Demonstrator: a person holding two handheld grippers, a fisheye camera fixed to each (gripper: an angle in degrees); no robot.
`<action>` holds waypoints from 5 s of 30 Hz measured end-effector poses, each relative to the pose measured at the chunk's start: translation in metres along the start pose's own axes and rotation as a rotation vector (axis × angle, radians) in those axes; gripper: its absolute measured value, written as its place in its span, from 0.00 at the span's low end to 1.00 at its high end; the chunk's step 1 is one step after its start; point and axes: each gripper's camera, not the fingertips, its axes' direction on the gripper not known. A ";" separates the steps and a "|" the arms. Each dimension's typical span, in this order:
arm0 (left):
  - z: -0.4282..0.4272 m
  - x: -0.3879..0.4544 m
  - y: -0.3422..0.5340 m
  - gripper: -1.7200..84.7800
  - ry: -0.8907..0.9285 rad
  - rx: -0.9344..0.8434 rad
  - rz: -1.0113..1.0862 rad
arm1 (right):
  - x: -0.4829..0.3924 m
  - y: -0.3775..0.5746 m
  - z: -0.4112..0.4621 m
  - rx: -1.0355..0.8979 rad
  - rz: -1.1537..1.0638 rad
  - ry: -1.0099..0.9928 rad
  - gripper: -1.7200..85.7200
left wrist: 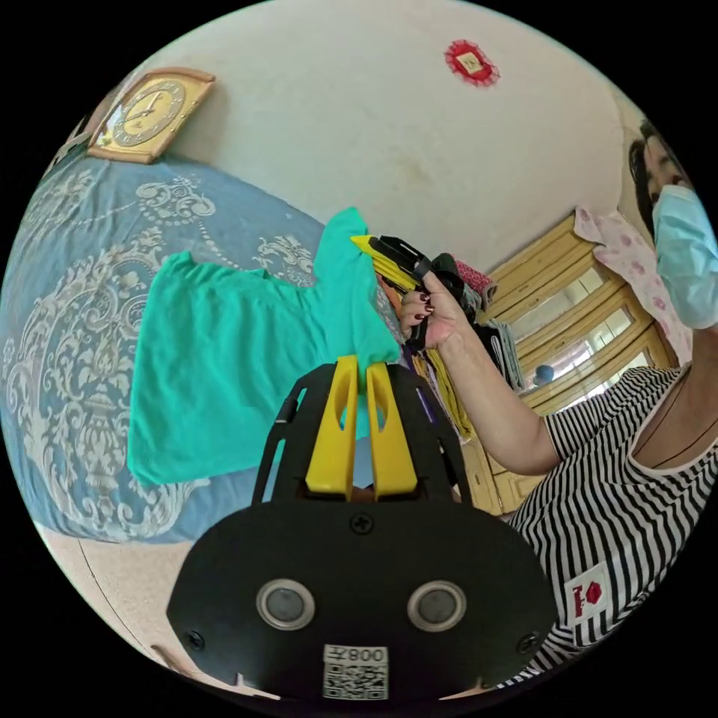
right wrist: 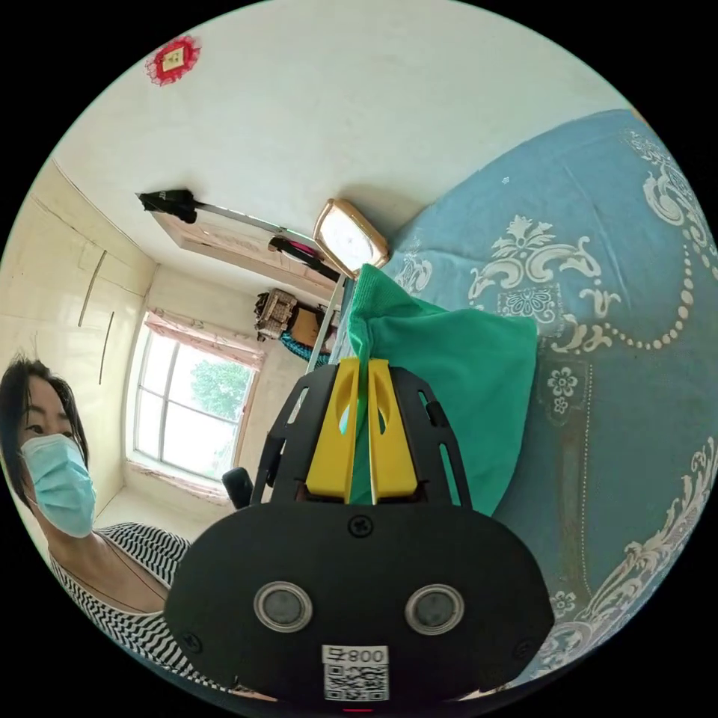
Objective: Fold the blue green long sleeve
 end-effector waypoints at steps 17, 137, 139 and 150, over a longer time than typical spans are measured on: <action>-0.170 -0.182 0.039 0.04 0.043 0.158 -0.436 | 0.075 -0.011 0.283 -0.243 0.007 0.187 0.04; -0.084 -0.138 0.042 0.04 0.301 -0.307 -0.382 | 0.354 0.182 0.136 -0.326 0.291 0.019 0.12; -0.089 -0.143 0.041 0.03 0.303 -0.305 -0.377 | 0.352 0.174 0.132 -0.330 0.299 0.010 0.12; -0.137 -0.176 0.041 0.03 0.315 -0.247 -0.390 | 0.331 0.155 0.114 -0.326 0.316 -0.046 0.06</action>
